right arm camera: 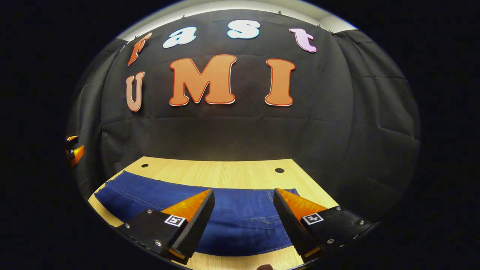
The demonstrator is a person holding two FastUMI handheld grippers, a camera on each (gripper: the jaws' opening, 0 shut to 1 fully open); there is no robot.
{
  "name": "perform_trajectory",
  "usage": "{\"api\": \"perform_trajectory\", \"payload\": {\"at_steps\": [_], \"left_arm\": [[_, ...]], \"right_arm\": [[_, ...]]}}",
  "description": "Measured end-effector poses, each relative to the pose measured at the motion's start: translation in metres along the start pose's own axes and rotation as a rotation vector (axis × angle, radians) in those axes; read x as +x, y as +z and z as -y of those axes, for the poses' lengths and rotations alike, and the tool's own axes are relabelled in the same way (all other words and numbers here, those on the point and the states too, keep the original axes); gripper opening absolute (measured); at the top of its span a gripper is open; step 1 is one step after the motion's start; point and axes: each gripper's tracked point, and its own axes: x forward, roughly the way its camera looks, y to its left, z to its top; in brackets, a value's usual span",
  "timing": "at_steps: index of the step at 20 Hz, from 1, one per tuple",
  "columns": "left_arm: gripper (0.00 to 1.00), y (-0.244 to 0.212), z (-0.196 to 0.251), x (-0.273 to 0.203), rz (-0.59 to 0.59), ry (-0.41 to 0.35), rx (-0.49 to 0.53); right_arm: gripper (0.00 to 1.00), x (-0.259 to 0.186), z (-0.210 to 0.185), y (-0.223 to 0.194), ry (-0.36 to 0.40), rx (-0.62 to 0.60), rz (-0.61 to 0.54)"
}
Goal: Grasp the waist and the cuffs of the jeans and fold them to make the two legs overlap; first hold the waist and fold one-third of the jeans toward the cuffs, then hold the cuffs and fold the remaining one-third in the same direction to finish folding.
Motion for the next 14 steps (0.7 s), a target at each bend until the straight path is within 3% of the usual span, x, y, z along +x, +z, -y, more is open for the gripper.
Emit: {"api": "perform_trajectory", "payload": {"at_steps": [3,7,14], "left_arm": [[1.0,-0.031,0.013,-0.004,-0.048,-0.068,0.152],[0.98,-0.072,0.049,-0.017,-0.079,-0.198,0.437],[0.98,-0.169,0.096,-0.034,-0.189,-0.414,0.687]], "right_arm": [[0.97,0.002,-0.003,-0.008,0.007,-0.018,-0.025],[0.97,0.001,-0.001,-0.017,0.006,-0.023,-0.049],[0.97,0.003,0.01,-0.03,-0.012,-0.027,-0.095]]}}
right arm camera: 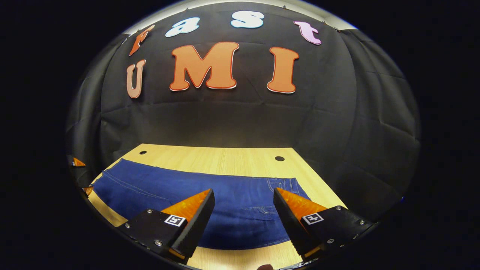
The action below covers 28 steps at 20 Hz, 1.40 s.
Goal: Grasp the waist and the cuffs of the jeans and fold them to make the two legs overlap; first hold the waist and fold one-third of the jeans toward the cuffs, then hold the cuffs and fold the remaining one-third in the same direction to finish folding.
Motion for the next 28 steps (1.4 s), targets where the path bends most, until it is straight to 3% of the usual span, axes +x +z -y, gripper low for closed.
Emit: {"api": "perform_trajectory", "payload": {"at_steps": [11,20,23,25,26,28], "left_arm": [[0.98,-0.061,0.077,0.023,-0.081,-0.279,0.344],[0.97,-0.065,0.068,0.066,-0.102,-0.312,0.356],[0.95,-0.057,0.057,0.09,-0.09,-0.253,0.401],[0.93,-0.057,0.056,0.1,-0.095,-0.229,0.397],[0.87,-0.058,0.059,0.104,-0.098,-0.23,0.386],[0.63,-0.057,0.064,0.112,-0.099,-0.229,0.387]], "right_arm": [[0.97,0.006,0.012,-0.018,-0.029,-0.021,-0.061],[0.98,0.011,0.008,-0.017,-0.03,-0.037,-0.076],[0.97,0.013,0.006,-0.014,-0.028,-0.036,-0.076],[0.98,0.013,0.006,-0.013,-0.031,-0.042,-0.072],[0.97,0.013,0.007,-0.012,-0.033,-0.045,-0.071],[0.97,0.014,0.009,-0.013,-0.036,-0.055,-0.073]]}}
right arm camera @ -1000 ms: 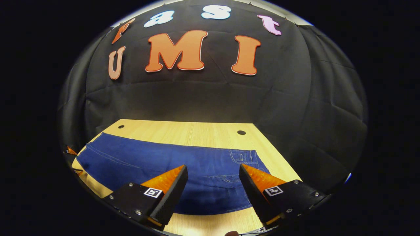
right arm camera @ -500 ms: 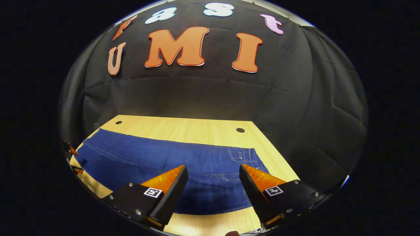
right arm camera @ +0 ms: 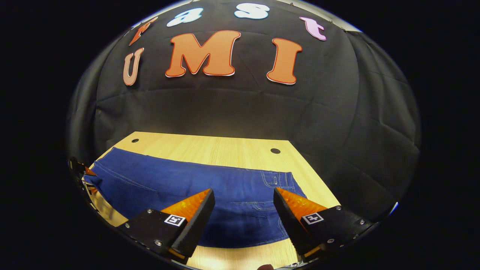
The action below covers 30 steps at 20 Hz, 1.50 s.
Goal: Grasp the waist and the cuffs of the jeans and fold them to make the two legs overlap; first hold the waist and fold one-third of the jeans toward the cuffs, then hold the cuffs and fold the remaining one-third in the same direction to finish folding.
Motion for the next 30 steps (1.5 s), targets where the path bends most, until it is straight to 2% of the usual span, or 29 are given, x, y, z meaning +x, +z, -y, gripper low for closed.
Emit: {"api": "perform_trajectory", "payload": {"at_steps": [3,4,5,6,7,9,10,13,16,19,22,27,30], "left_arm": [[0.35,0.004,0.007,0.0,0.002,0.041,0.005],[0.17,0.004,0.009,0.006,-0.002,0.057,0.035],[0.17,0.002,0.011,0.004,-0.009,0.068,0.058],[0.05,0.003,0.013,0.005,-0.016,0.054,0.059],[0.01,0.001,0.015,0.008,-0.013,0.04,0.013],[0.01,-0.006,0.012,0.01,-0.008,0.009,-0.09],[0.01,-0.008,0.01,0.009,-0.006,0.003,-0.103],[0.01,0.003,0.008,0.008,-0.005,0.009,-0.044],[0.01,0.0,0.007,0.011,-0.013,0.006,-0.068],[0.01,0.001,0.007,0.01,-0.017,-0.001,-0.062],[0.01,0.0,0.009,0.012,-0.019,-0.011,-0.068],[0.01,0.001,0.007,0.011,-0.042,-0.014,-0.063],[0.01,0.002,0.007,0.011,-0.052,-0.012,-0.076]], "right_arm": [[0.97,0.0,0.006,-0.003,-0.018,-0.026,0.0],[0.97,0.0,0.009,-0.004,-0.029,-0.038,0.005],[0.98,0.0,0.012,-0.004,-0.041,-0.06,0.016],[0.97,0.0,0.017,-0.006,-0.055,-0.093,0.027],[0.97,0.001,0.023,-0.008,-0.069,-0.146,0.035],[0.97,-0.002,0.037,-0.005,-0.087,-0.287,0.079],[0.97,-0.004,0.045,-0.005,-0.091,-0.375,0.098],[0.97,-0.012,0.072,-0.017,-0.091,-0.667,0.097],[0.98,-0.018,0.088,-0.048,-0.041,-0.962,0.043],[0.98,-0.021,0.088,-0.083,0.06,-1.227,-0.027],[0.98,-0.02,0.098,-0.117,0.164,-1.354,-0.092],[0.97,-0.001,0.113,-0.146,0.261,-1.459,-0.188],[0.98,0.007,0.12,-0.158,0.293,-1.506,-0.213]]}}
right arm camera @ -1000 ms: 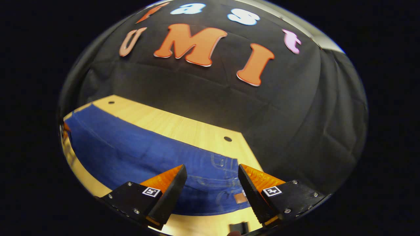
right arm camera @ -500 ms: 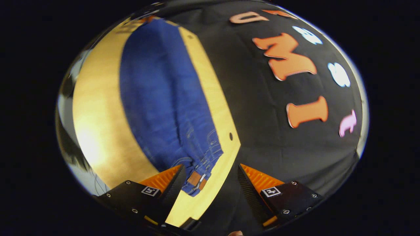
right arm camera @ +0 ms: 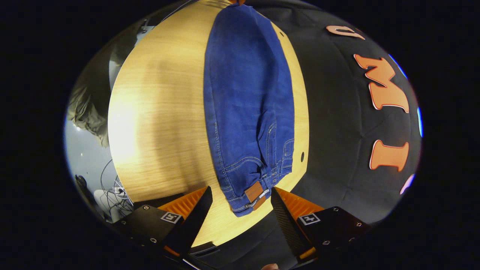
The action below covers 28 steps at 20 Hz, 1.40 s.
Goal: Grasp the waist and the cuffs of the jeans and fold them to make the two legs overlap; first hold the waist and fold one-third of the jeans toward the cuffs, then hold the cuffs and fold the remaining one-third in the same direction to finish folding.
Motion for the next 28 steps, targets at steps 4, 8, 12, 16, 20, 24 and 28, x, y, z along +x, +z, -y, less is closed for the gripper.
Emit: {"api": "perform_trajectory", "payload": {"at_steps": [4,8,12,16,20,24,28], "left_arm": [[0.01,-0.001,0.0,-0.001,-0.004,0.005,0.007],[0.01,-0.001,0.0,-0.002,-0.01,0.009,-0.013],[0.01,0.0,0.0,-0.002,-0.008,0.01,-0.01],[0.01,0.003,-0.002,-0.004,-0.006,0.018,-0.011],[0.01,0.003,-0.001,-0.004,-0.003,0.024,-0.021],[0.01,0.003,0.0,-0.006,-0.008,0.016,-0.03],[0.02,0.004,0.0,-0.007,-0.029,-0.026,-0.071]], "right_arm": [[0.97,0.011,0.002,0.0,0.007,-0.03,0.001],[0.97,0.024,0.005,0.009,0.004,-0.087,0.028],[0.95,0.033,0.009,0.013,0.002,-0.085,0.041],[0.95,0.043,0.019,0.018,-0.011,-0.081,0.043],[0.87,0.055,0.015,0.021,0.033,-0.081,0.027],[0.39,0.06,0.004,0.02,0.06,-0.143,0.016],[0.08,0.061,0.002,0.015,0.112,-0.088,0.013]]}}
